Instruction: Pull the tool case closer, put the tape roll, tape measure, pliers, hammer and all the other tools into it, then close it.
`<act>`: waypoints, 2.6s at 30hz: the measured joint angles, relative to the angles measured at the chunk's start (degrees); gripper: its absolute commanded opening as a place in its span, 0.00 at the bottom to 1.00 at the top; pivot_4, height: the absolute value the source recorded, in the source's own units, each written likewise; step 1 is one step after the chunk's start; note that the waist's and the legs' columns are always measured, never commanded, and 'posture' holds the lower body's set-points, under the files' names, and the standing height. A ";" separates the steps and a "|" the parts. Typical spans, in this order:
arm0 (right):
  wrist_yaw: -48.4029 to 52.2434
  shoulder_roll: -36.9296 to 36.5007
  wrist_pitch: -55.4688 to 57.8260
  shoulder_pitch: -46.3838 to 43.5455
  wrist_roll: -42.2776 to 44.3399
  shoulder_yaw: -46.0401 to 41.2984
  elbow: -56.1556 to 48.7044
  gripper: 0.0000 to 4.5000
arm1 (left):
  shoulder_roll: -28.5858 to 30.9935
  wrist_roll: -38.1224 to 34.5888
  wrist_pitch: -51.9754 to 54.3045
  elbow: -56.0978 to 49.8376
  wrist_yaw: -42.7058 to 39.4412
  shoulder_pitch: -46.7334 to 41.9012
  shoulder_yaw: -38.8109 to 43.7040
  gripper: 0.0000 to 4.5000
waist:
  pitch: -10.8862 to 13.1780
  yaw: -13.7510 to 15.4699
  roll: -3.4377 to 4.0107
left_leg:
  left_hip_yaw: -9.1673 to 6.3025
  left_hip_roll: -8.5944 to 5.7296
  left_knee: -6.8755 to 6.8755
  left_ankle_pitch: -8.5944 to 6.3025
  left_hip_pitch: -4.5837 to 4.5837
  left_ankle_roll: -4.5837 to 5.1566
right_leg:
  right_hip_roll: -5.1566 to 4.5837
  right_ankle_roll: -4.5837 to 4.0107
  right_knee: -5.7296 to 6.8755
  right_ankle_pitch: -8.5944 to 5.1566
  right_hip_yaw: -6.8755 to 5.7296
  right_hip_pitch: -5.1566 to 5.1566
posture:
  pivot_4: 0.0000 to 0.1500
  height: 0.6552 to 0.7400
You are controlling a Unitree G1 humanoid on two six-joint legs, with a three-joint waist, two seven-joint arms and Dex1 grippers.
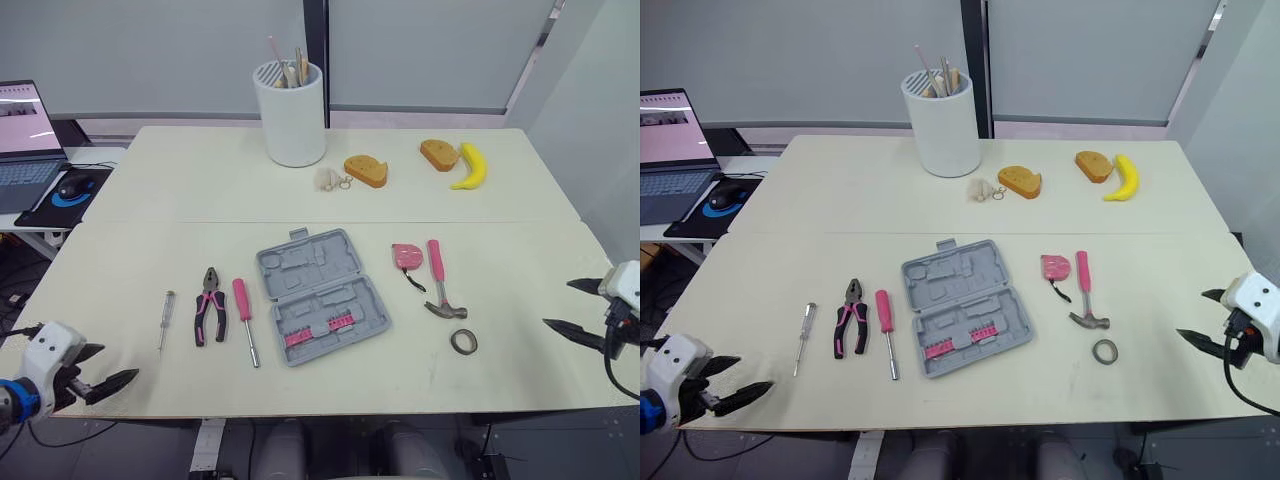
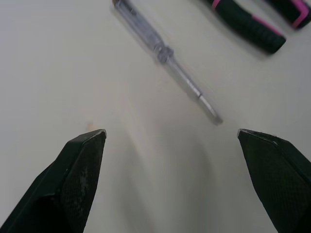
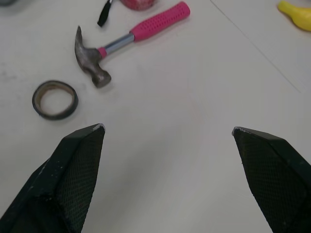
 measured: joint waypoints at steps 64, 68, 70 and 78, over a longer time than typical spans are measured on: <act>-0.01 34.17 -1.09 -41.10 -28.88 44.43 27.20 0.00 | -16.64 15.83 17.09 -13.18 8.05 -27.94 -33.87 0.00 | -0.03 -1.23 -0.07 | 0.15 -0.29 0.16 0.02 -0.02 0.01 | 0.09 0.05 0.72 0.09 0.63 -0.35 | 1.00 1.00; -0.67 32.17 5.90 -34.48 -27.99 42.77 16.37 0.00 | -16.61 16.07 17.03 -14.05 6.63 -27.97 -34.98 0.00 | -0.04 -1.18 -0.07 | 0.16 -0.30 0.17 0.02 -0.02 0.01 | 0.09 0.05 0.72 0.08 0.65 -0.35 | 1.00 1.00; -1.18 31.64 8.73 -32.15 -27.56 42.43 12.65 0.00 | -16.57 16.11 16.99 -14.31 5.96 -27.79 -35.18 0.00 | -0.04 -1.21 -0.08 | 0.15 -0.29 0.17 0.02 -0.01 0.01 | 0.09 0.05 0.72 0.08 0.65 -0.35 | 1.00 1.00; -3.37 30.09 15.99 -26.13 -26.51 41.77 2.88 0.00 | -15.66 16.32 16.93 -17.43 4.12 -25.75 -36.39 0.00 | -0.04 -1.30 -0.08 | 0.17 -0.29 0.17 0.02 0.01 0.01 | 0.10 0.06 0.72 0.08 0.69 -0.34 | 1.00 1.00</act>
